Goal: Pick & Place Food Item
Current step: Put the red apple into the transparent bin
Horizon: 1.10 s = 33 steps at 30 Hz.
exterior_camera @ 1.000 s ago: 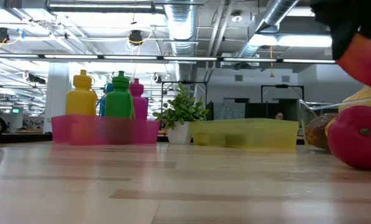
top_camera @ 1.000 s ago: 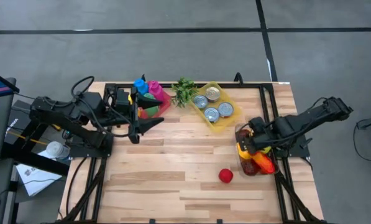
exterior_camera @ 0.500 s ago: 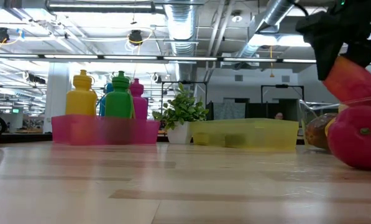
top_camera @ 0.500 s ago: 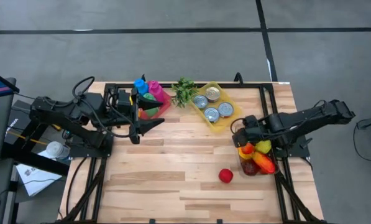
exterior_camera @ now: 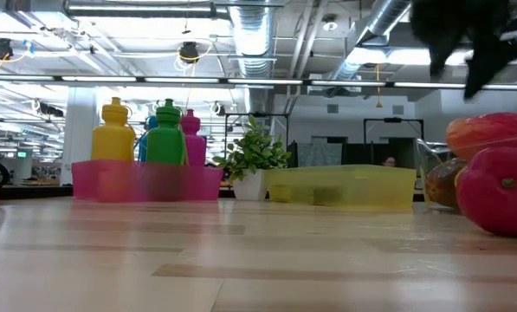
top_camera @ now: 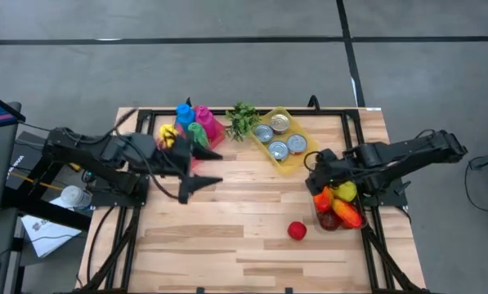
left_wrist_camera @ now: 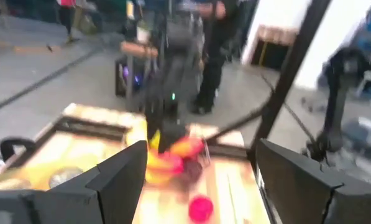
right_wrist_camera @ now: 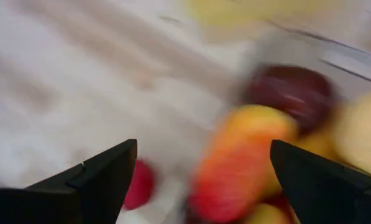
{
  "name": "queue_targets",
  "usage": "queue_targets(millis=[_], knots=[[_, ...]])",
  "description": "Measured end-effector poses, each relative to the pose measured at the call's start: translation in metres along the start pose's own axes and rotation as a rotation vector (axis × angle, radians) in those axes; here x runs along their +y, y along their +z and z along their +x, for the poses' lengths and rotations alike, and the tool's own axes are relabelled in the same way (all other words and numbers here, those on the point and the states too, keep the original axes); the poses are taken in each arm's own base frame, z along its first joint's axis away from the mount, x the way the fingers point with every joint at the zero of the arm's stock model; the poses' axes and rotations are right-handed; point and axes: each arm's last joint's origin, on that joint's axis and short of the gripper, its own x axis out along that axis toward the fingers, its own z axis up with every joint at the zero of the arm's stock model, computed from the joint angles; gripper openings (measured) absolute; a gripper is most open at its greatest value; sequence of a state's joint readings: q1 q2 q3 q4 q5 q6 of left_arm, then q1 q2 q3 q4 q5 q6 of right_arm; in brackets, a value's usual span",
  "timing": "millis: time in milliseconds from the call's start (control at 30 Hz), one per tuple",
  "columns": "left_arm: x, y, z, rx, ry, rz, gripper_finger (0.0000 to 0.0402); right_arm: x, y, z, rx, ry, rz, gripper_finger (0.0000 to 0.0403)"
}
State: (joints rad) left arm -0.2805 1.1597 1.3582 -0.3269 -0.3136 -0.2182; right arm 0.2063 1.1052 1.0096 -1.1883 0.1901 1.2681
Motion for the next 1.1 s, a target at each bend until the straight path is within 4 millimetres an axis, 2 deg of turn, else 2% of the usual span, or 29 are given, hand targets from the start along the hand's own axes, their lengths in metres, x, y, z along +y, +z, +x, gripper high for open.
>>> queue_targets(millis=[133,200,267,333,467,633,700,833,933,1100], knots=[[-0.006,-0.010,0.011,0.058,-0.017,0.020,0.0291,0.027,0.001,-0.028,-0.042,0.213,-0.133,0.0360],[-0.007,-0.010,0.011,0.054,-0.022,0.019,0.0291,0.045,-0.002,-0.035,-0.045,0.296,-0.255,0.0359],[-0.005,-0.007,0.006,0.044,-0.024,0.016,0.0291,0.061,-0.005,-0.033,-0.021,0.308,-0.380,0.0358],[-0.003,-0.001,-0.005,0.013,-0.030,0.006,0.0291,0.075,-0.010,-0.023,0.022,0.266,-0.527,0.0359],[0.006,0.014,-0.040,-0.056,-0.037,0.030,0.0285,0.100,-0.027,0.002,0.094,0.224,-0.840,0.0359],[0.021,0.018,-0.081,-0.049,0.009,0.041,0.0274,0.115,-0.054,0.033,0.192,0.161,-1.104,0.0358],[0.026,0.018,-0.094,-0.051,0.028,0.029,0.0270,0.122,-0.061,0.038,0.193,0.196,-1.140,0.0358],[0.031,0.015,-0.106,-0.021,0.037,0.005,0.0265,0.135,-0.068,0.051,0.180,0.238,-1.153,0.0358],[0.033,0.009,-0.108,0.011,0.042,0.005,0.0262,0.138,-0.071,0.068,0.206,0.187,-1.159,0.0358],[0.036,-0.015,-0.102,0.072,0.056,0.025,0.0262,0.142,-0.079,0.102,0.278,0.094,-1.160,0.0358]])
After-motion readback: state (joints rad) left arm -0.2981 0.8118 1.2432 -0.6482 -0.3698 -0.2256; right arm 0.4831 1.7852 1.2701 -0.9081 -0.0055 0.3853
